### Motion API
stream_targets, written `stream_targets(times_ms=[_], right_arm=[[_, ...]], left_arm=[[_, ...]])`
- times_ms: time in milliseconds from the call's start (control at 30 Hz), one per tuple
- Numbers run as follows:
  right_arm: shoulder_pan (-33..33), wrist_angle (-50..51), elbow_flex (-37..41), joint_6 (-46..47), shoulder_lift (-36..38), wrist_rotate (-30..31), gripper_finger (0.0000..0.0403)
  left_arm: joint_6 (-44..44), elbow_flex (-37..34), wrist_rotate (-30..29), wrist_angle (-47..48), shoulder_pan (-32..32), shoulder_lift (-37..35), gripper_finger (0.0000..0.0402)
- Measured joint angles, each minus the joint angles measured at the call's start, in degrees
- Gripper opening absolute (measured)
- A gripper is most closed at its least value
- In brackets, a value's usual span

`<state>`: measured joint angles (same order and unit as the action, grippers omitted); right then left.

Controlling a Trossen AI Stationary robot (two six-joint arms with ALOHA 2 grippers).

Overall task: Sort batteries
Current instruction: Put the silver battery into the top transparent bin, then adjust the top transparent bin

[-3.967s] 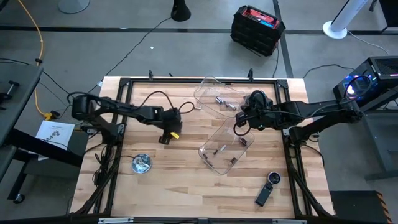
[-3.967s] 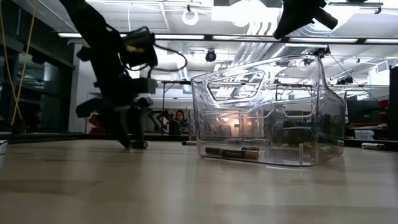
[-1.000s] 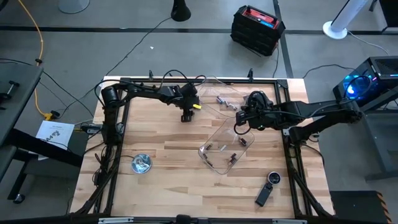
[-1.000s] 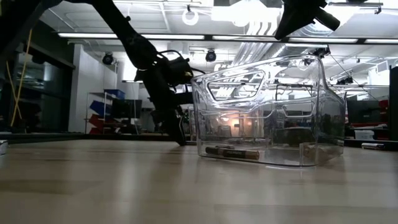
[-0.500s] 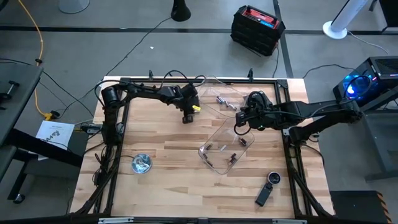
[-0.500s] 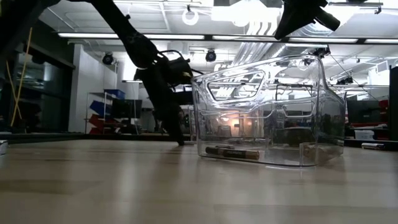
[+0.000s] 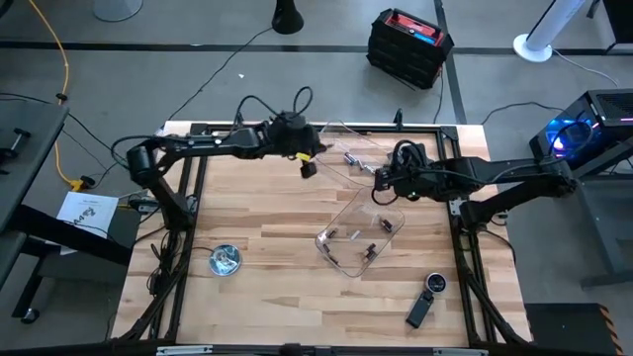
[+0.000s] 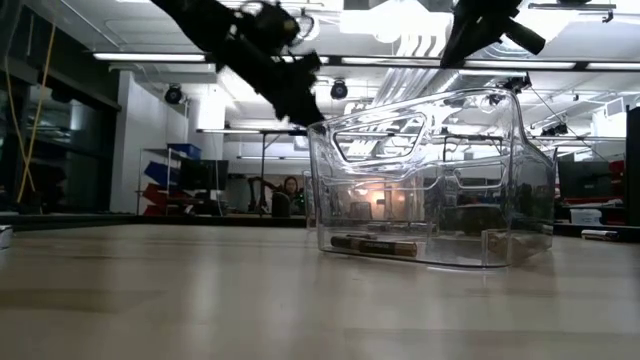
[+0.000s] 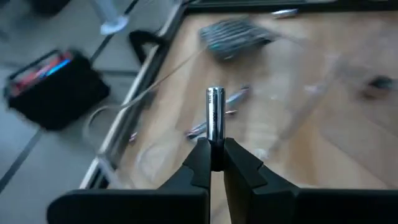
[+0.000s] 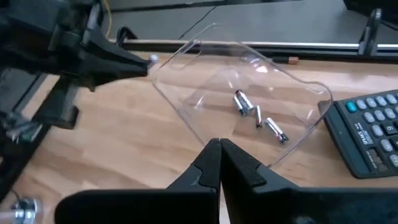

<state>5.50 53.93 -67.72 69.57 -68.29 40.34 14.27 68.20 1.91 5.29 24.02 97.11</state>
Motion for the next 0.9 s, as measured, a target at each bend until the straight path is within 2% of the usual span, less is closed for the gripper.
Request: stream_targets(times_ms=[133,267,367,467,533,633,900], right_arm=[[-2.0,-2.07,0.0,1.13,0.0,0.15,0.0],[-3.66,-5.22,0.0,2.4,-0.11,2.03,0.0],[-5.2,-6.84,-0.02,2.62,-0.98,2.58,0.0006],[-8.34,-7.64,-0.02,3.81,-2.93,-0.87,0.0013],[-12.13,-7.52,-0.02,2.63,-4.9,-6.99,0.0013],[-19.89,-8.53,-0.02,-5.21,-8.91,-18.27,0.0003],[-42.15,-21.65,-0.02,-28.26,-18.88,-30.21,0.0]], left_arm=[[-2.24,5.14,-1.42,4.25,1.14,7.38,0.0042],[-2.21,12.86,-1.14,10.88,0.83,12.94,0.0105],[-2.62,16.5,-0.99,17.61,0.86,14.57,0.0148],[-1.62,17.55,0.19,21.74,1.24,12.33,0.0178],[-2.67,17.68,2.08,22.71,1.94,9.77,0.0184],[-4.79,17.66,5.58,23.32,3.36,5.67,0.0179],[-6.59,17.66,6.09,22.29,7.41,-9.09,0.0133]])
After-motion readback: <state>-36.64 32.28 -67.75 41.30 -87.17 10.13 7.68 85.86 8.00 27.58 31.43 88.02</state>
